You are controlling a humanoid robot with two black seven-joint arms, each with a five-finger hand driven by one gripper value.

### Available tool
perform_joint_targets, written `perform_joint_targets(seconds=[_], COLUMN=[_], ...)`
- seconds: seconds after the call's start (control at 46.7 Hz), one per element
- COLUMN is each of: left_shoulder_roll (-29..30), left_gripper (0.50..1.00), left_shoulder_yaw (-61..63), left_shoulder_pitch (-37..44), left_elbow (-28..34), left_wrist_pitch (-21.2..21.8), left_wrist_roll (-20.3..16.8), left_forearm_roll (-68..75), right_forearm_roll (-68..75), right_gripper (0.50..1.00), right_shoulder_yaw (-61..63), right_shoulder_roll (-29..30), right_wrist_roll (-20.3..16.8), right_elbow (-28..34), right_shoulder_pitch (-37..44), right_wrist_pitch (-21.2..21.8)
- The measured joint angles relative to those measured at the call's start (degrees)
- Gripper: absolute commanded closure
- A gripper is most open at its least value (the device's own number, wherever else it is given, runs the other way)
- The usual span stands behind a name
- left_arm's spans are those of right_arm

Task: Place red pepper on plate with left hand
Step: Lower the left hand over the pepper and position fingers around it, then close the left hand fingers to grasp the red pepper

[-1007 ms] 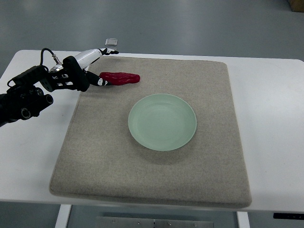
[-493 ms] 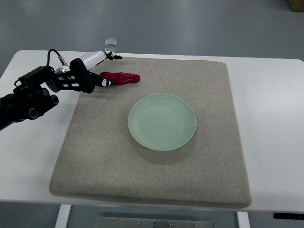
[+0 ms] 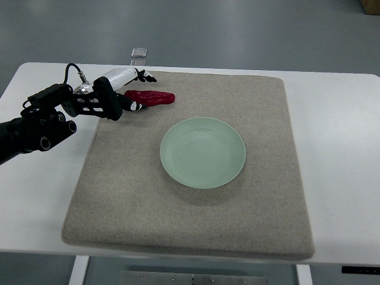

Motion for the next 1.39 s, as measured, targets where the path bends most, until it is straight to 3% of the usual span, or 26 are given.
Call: perform_joint_targets(seconds=[0.107, 0.3, 0.407, 1.071, 1.157, 1.392], left_shoulder_roll=[-0.09, -0.95, -1.28, -1.05, -1.05, -1.05], left_gripper=[0.761, 0.761, 0.789, 0.793, 0.859, 0.904], left_shoulder_yaw=[0.25, 1.13, 1.22, 2.03, 2.03, 2.03], left_shoulder_pitch=[0.0, 0.01, 0.06, 0.16, 0.16, 0.16], left_elbow=[0.0, 0.16, 1.24, 2.04, 2.04, 2.03], left_wrist_pitch=[0.02, 0.08, 0.2, 0.28, 0.29, 0.28], left_wrist_roll=[0.0, 0.0, 0.0, -0.08, -0.09, -0.09], left_forearm_roll=[0.0, 0.0, 0.0, 0.38, 0.43, 0.83], right_forearm_roll=[0.03, 0.03, -0.01, -0.02, -0.01, -0.01], right_gripper=[0.568, 0.568, 0.568, 0.568, 0.568, 0.568], right_shoulder_yaw=[0.0, 0.0, 0.0, 0.0, 0.0, 0.0], right_shoulder_roll=[0.0, 0.0, 0.0, 0.0, 0.0, 0.0], right_wrist_roll=[0.0, 0.0, 0.0, 0.0, 0.0, 0.0], right_elbow=[0.0, 0.0, 0.0, 0.02, 0.02, 0.0], right_shoulder_pitch=[0.01, 0.03, -0.01, -0.01, -0.01, 0.0], right_wrist_pitch=[0.0, 0.0, 0.0, 0.0, 0.0, 0.0])
